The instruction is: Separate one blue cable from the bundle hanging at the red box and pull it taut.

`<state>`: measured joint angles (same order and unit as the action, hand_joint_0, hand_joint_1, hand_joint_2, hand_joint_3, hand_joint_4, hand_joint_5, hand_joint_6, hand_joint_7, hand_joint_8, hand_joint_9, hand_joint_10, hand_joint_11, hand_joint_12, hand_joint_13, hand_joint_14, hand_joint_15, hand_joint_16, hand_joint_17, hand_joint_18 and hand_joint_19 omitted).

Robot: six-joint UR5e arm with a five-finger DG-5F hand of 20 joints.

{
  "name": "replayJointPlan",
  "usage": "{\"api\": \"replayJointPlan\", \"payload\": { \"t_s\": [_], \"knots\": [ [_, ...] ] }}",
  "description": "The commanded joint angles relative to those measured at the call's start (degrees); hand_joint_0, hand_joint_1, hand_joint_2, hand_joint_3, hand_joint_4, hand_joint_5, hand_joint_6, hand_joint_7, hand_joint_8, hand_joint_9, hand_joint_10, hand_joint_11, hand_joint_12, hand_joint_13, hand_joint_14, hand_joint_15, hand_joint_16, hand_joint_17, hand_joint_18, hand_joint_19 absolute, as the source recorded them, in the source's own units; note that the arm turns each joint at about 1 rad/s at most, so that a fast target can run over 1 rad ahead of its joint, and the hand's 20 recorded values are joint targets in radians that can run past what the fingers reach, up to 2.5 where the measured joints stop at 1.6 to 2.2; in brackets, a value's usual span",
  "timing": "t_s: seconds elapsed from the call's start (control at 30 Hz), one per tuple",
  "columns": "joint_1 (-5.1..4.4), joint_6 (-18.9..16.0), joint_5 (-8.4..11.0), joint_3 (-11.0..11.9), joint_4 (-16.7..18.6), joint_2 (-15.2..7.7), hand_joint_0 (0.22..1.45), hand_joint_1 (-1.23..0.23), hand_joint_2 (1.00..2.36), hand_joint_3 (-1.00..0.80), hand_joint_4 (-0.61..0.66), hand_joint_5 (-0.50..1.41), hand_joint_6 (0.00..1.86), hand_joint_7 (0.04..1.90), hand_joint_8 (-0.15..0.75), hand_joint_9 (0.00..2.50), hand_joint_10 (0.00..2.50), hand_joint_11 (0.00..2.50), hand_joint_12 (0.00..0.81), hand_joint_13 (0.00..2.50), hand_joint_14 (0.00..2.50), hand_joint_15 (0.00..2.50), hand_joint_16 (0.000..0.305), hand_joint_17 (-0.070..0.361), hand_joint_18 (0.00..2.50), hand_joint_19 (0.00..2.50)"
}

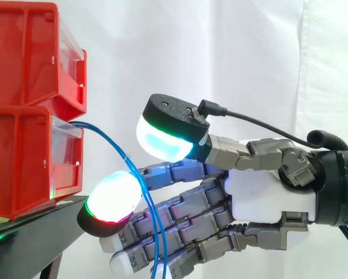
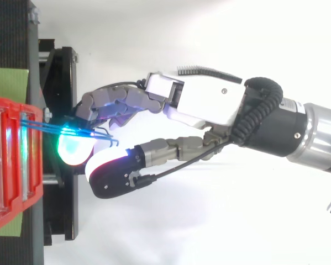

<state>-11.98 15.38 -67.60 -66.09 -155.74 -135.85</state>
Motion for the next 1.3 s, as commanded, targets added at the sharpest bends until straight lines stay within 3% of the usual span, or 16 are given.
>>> {"api": "replayJointPlan", "payload": {
  "t_s": [0.0,0.33,0.6,0.7,0.97,1.27],
  "knots": [
    [0.55,0.09,0.01,0.0,-0.53,0.14,0.58,-0.5,1.0,-0.5,0.29,-0.16,0.5,0.99,0.294,0.67,0.01,0.37,0.333,0.58,0.01,0.31,0.048,0.108,0.55,0.61],
    [2.13,0.09,0.18,0.0,-0.44,0.14,0.57,-0.5,1.0,-0.5,0.29,-0.16,0.5,0.96,0.294,0.67,0.01,0.37,0.336,0.58,0.01,0.32,0.048,0.108,0.55,0.62],
    [2.13,0.44,1.68,-0.44,0.35,0.06,0.57,-0.5,1.0,-0.5,0.29,-0.16,0.5,0.98,0.296,0.67,0.01,0.37,0.337,0.58,0.01,0.32,0.048,0.108,0.55,0.61],
    [2.05,0.62,2.38,-2.11,2.63,0.06,0.57,-0.5,1.0,-0.5,0.29,-0.16,0.5,1.01,0.293,0.67,0.01,0.36,0.335,0.59,0.01,0.33,0.048,0.108,0.55,0.61],
    [1.87,0.62,2.29,-2.02,3.34,0.06,0.61,-0.48,1.01,-0.42,0.19,-0.13,0.5,1.27,0.291,0.69,0.01,0.39,0.333,0.6,0.01,0.32,0.047,0.106,0.55,0.62],
    [1.78,0.62,2.03,-1.49,2.99,0.14,0.6,-0.45,1.01,-0.43,0.17,-0.13,0.55,1.26,0.297,0.72,0.01,0.41,0.341,0.61,0.01,0.33,0.047,0.106,0.57,0.62]
  ]
}}
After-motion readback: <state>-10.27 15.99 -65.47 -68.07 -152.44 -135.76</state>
